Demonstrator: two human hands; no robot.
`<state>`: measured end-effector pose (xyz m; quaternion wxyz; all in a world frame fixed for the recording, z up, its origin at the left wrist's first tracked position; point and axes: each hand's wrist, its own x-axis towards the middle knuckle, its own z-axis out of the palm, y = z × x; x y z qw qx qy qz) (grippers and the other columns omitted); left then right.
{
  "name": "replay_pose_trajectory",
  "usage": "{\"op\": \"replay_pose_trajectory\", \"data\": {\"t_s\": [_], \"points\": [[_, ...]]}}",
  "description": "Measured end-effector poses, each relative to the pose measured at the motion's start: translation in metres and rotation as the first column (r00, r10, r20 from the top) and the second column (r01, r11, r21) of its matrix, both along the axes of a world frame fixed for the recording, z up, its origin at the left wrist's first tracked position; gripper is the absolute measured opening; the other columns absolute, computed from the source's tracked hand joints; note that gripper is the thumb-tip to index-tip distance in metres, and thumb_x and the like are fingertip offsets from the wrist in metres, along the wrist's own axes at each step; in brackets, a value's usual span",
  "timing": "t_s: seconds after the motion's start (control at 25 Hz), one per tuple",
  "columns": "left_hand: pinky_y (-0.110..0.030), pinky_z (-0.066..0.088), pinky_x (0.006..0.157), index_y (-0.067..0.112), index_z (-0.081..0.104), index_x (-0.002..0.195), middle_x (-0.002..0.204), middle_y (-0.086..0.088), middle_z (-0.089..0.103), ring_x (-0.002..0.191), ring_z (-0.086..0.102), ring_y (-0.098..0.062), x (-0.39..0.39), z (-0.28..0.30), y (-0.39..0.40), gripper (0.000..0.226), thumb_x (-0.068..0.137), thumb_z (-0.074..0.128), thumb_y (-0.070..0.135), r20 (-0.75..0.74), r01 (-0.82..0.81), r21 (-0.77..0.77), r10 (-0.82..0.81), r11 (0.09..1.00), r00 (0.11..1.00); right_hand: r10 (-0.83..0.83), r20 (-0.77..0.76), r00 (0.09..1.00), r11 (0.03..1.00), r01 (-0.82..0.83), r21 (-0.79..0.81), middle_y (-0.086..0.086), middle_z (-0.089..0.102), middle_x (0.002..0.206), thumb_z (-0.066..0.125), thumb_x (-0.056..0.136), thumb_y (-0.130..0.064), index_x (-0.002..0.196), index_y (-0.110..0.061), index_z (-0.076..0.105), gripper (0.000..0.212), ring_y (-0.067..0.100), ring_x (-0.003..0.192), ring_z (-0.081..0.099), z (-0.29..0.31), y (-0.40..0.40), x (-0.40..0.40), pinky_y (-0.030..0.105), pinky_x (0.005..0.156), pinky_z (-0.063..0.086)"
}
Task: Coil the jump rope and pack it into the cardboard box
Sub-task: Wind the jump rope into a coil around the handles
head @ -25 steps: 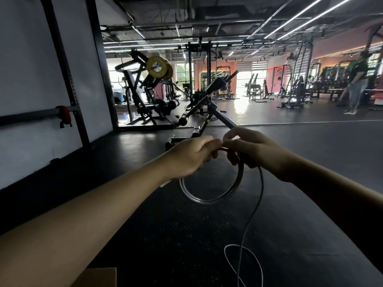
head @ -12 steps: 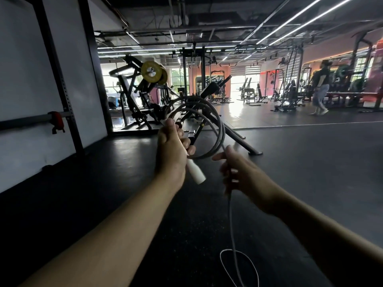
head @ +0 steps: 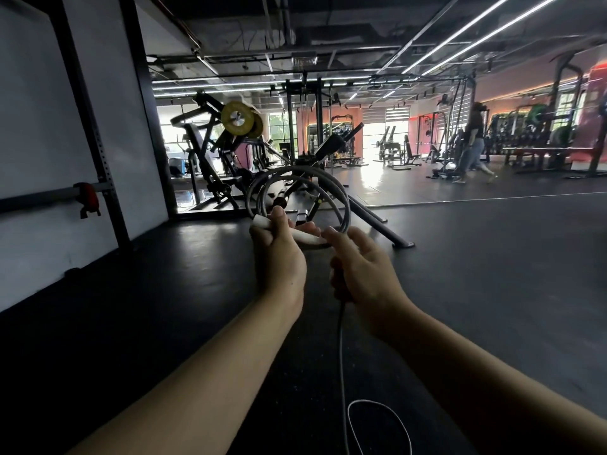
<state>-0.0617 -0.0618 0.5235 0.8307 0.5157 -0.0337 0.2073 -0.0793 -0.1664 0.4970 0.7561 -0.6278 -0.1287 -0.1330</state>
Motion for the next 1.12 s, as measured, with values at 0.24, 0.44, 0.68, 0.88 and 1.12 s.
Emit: {"op": "replay_pose_trajectory", "data": {"t_s": [0.24,0.44,0.68,0.88,1.12], "points": [[-0.035,0.062,0.077,0.003,0.058,0.127,0.114,-0.014,0.071,0.117,0.066,-0.04,0.009,-0.02,0.062,0.042,0.088,0.072,0.006,-0.088,0.193,0.084,-0.185,0.978,0.979,0.016,-0.005,1.0,0.947,-0.017,-0.319,-0.002,0.043,0.063,0.048,0.105,-0.021,0.097,-0.013,0.05,0.012,0.013,0.047,0.038,0.021,-0.021,0.007,0.026,0.044,0.028],[-0.032,0.037,0.109,0.044,0.04,0.139,0.146,0.014,0.05,0.136,0.045,-0.007,0.009,0.012,0.096,0.089,0.064,0.088,0.048,0.199,-0.081,0.861,-0.187,0.502,0.962,0.078,-0.036,0.996,0.671,-0.079,-0.738,0.005,0.051,0.077,0.054,0.104,-0.025,0.099,-0.014,0.053,0.011,0.015,0.058,0.045,0.036,-0.039,0.007,0.025,0.046,0.035],[-0.019,0.048,0.085,0.038,0.058,0.127,0.118,0.017,0.07,0.103,0.064,0.004,0.004,0.068,0.06,0.075,0.061,0.094,0.041,-0.019,-0.004,0.998,-0.359,-0.065,0.933,0.18,0.027,0.983,0.561,-0.081,-0.824,0.005,0.055,0.08,0.058,0.101,-0.028,0.104,-0.017,0.053,0.012,0.007,0.058,0.047,0.063,-0.032,0.002,0.019,0.048,0.039],[-0.018,0.056,0.084,0.016,0.072,0.115,0.094,0.01,0.078,0.097,0.073,-0.005,0.008,0.058,0.051,0.046,0.073,0.089,0.007,-0.045,0.161,0.964,-0.469,0.211,0.882,0.235,0.083,0.968,0.715,-0.115,-0.69,0.005,0.049,0.071,0.059,0.101,-0.033,0.117,-0.015,0.038,0.032,0.013,0.056,0.041,0.062,-0.039,-0.003,0.028,0.05,0.036],[-0.023,0.056,0.09,0.012,0.075,0.116,0.109,-0.001,0.079,0.105,0.074,-0.013,0.004,0.041,0.051,0.043,0.076,0.083,0.001,0.044,0.21,0.87,-0.495,0.446,0.868,0.275,0.104,0.956,0.755,-0.149,-0.638,0.003,0.05,0.068,0.059,0.1,-0.036,0.118,-0.024,0.038,0.03,0.018,0.055,0.041,0.06,-0.037,-0.006,0.035,0.049,0.036]]}}
